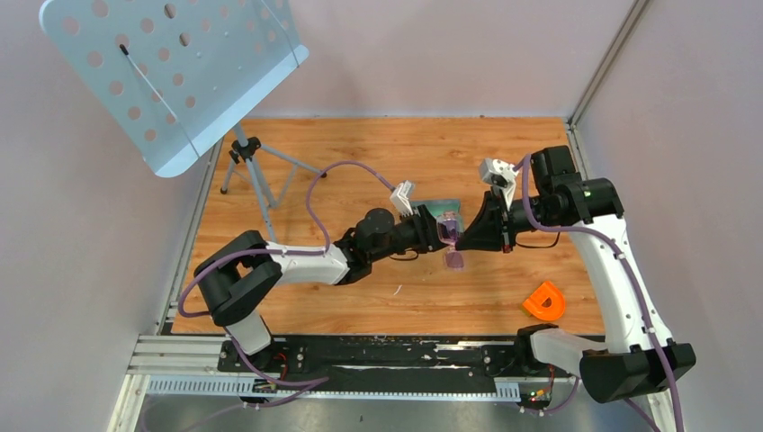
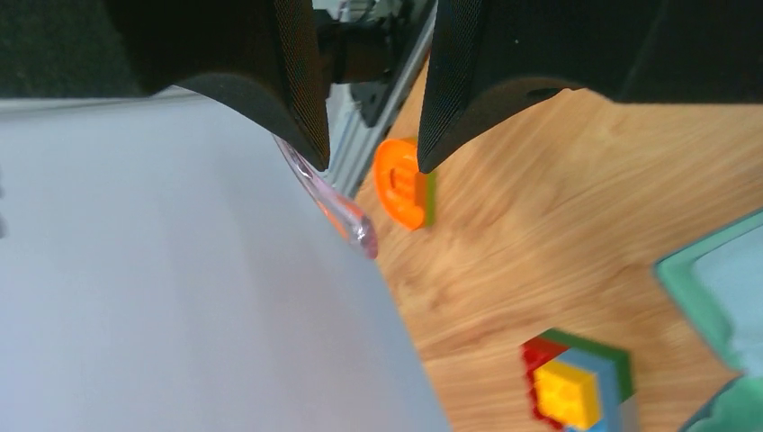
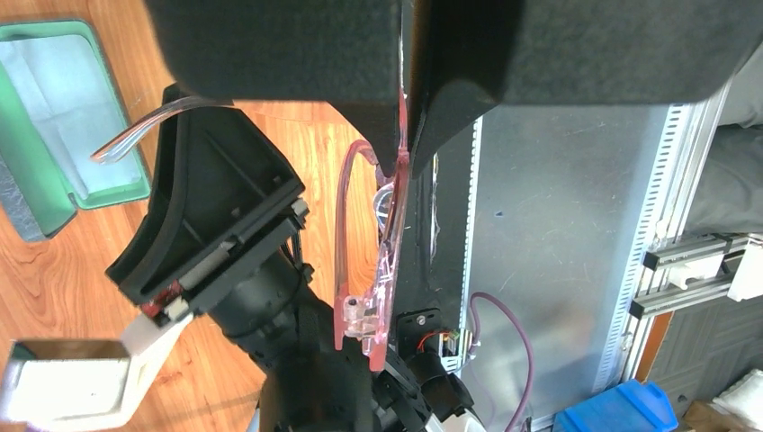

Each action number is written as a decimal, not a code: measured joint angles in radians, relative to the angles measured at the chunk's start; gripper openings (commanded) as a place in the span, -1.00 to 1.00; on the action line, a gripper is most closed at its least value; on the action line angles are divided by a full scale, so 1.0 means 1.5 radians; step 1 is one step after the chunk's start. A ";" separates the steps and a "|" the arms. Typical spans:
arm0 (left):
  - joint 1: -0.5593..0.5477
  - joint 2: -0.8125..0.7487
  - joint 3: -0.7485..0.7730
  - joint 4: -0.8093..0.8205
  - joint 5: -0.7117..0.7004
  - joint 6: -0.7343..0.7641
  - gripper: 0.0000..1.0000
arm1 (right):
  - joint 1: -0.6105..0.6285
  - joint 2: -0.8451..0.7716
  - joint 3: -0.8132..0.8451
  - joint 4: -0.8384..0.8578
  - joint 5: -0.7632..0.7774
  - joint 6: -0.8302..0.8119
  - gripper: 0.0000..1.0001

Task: Organize the sunglasses
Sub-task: Fold the sunglasses at the center of the board.

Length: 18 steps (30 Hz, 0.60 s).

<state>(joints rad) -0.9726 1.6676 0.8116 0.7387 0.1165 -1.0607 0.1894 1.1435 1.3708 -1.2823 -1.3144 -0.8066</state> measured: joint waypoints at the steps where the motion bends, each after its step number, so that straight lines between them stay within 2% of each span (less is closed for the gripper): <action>1: 0.000 0.001 0.000 0.026 0.006 -0.006 -0.10 | 0.000 0.000 -0.006 0.005 0.000 0.002 -1.00; 11: 0.000 0.001 -0.012 0.210 0.043 -0.037 -0.14 | -0.001 0.011 -0.042 0.037 0.026 0.036 -1.00; 18: -0.001 0.001 -0.018 0.253 0.062 -0.040 -0.15 | -0.001 0.017 -0.060 0.082 0.058 0.095 -1.00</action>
<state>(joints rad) -0.9737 1.6688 0.7845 1.1187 0.2096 -1.1206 0.1883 1.1690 1.2804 -1.1599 -1.2274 -0.6643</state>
